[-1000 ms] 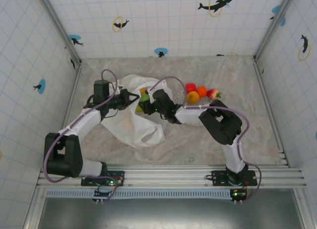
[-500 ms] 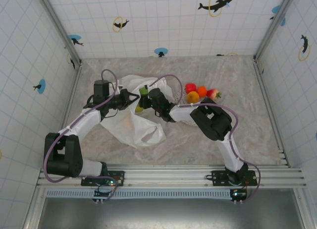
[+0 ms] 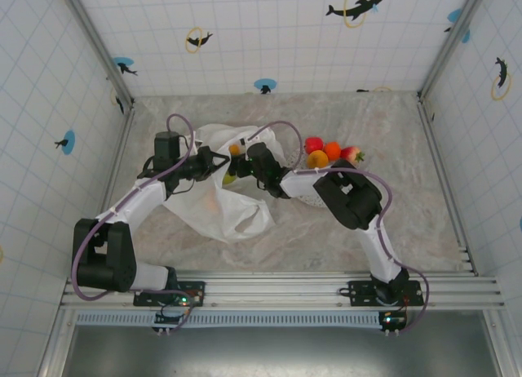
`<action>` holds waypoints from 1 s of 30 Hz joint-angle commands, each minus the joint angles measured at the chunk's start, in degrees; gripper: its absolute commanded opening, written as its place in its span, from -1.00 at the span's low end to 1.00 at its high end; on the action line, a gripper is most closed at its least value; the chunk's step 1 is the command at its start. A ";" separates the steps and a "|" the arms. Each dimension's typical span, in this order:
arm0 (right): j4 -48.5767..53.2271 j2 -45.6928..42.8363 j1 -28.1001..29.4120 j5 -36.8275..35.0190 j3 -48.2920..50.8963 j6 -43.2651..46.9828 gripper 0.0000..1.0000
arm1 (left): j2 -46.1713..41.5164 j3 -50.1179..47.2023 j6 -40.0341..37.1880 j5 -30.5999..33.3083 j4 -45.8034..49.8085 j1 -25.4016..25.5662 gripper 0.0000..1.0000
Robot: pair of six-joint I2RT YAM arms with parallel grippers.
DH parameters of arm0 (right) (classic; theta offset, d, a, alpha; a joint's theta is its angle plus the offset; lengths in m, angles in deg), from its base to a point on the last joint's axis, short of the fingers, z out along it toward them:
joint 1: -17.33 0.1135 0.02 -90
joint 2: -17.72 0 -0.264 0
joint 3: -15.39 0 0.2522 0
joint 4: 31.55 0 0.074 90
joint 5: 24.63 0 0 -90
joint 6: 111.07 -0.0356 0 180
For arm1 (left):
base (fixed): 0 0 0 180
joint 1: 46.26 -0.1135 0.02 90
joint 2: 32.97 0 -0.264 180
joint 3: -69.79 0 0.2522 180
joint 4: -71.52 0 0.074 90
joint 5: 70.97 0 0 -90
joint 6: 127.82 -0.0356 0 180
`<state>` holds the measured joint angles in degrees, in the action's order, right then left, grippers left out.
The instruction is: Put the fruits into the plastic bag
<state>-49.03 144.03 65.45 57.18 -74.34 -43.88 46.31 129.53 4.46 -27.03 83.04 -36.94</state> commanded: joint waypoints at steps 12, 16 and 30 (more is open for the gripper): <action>6.02 -10.80 -0.54 5.94 6.00 5.09 0.97 | 0.21 -0.41 0.17 -0.85 -0.75 -0.45 -1.00; 11.41 -14.66 -0.33 5.70 8.55 8.18 0.97 | 0.31 -0.46 0.10 -0.62 -0.72 -0.40 -1.00; 24.76 -30.58 2.31 8.95 20.77 17.97 0.91 | 0.77 -0.39 -0.07 -0.38 -0.44 -0.41 -1.00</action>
<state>-26.61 117.99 67.55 64.88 -56.65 -27.92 46.31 129.42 4.44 -26.99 83.04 -36.94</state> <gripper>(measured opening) 0.958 0.043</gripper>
